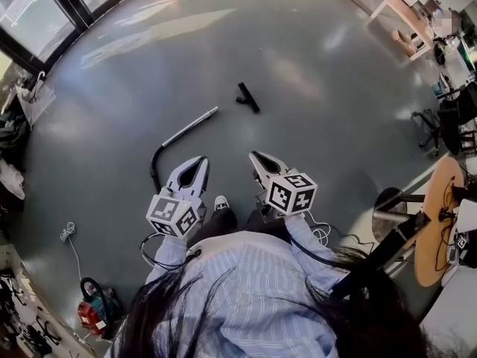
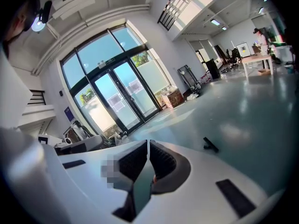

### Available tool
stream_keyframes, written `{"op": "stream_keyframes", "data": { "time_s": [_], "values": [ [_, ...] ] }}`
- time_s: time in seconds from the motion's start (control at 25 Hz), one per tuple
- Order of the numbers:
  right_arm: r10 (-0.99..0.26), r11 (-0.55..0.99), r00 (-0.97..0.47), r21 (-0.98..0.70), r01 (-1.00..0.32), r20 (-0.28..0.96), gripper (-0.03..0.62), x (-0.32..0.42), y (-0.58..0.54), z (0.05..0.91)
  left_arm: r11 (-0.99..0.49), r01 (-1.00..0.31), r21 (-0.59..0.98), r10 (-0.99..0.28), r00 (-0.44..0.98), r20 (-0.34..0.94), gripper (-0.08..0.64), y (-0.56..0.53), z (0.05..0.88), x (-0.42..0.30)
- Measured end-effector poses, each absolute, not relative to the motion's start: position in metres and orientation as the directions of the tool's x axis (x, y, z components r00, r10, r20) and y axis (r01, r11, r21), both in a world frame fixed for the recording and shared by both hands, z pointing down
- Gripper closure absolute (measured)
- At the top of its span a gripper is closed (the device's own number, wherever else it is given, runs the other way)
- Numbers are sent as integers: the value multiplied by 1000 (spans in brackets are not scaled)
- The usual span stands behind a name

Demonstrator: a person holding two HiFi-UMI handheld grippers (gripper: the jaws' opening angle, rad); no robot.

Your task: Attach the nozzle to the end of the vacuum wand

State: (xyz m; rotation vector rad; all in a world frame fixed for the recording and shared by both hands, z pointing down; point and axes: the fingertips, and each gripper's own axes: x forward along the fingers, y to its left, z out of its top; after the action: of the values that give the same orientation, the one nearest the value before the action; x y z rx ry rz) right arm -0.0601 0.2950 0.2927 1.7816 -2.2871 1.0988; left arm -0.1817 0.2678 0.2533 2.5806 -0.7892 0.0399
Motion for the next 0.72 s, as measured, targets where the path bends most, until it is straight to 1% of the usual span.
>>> {"op": "stream_keyframes", "data": {
  "time_s": [0.36,0.56,0.72],
  "values": [
    [-814,28,-314,-509,-861,488,571,-46,277,309,-687,-541,486,-531,830,172,554,239,281,-196],
    [-806,0,-305,-516,-857,507,571,-17,241,324,-678,-528,511,-515,838,182,555,205,294,-179],
    [-785,21,-338,-523,-852,519,571,15,198,337,-676,-524,518,-519,838,171,554,166,299,-154]
  ]
}}
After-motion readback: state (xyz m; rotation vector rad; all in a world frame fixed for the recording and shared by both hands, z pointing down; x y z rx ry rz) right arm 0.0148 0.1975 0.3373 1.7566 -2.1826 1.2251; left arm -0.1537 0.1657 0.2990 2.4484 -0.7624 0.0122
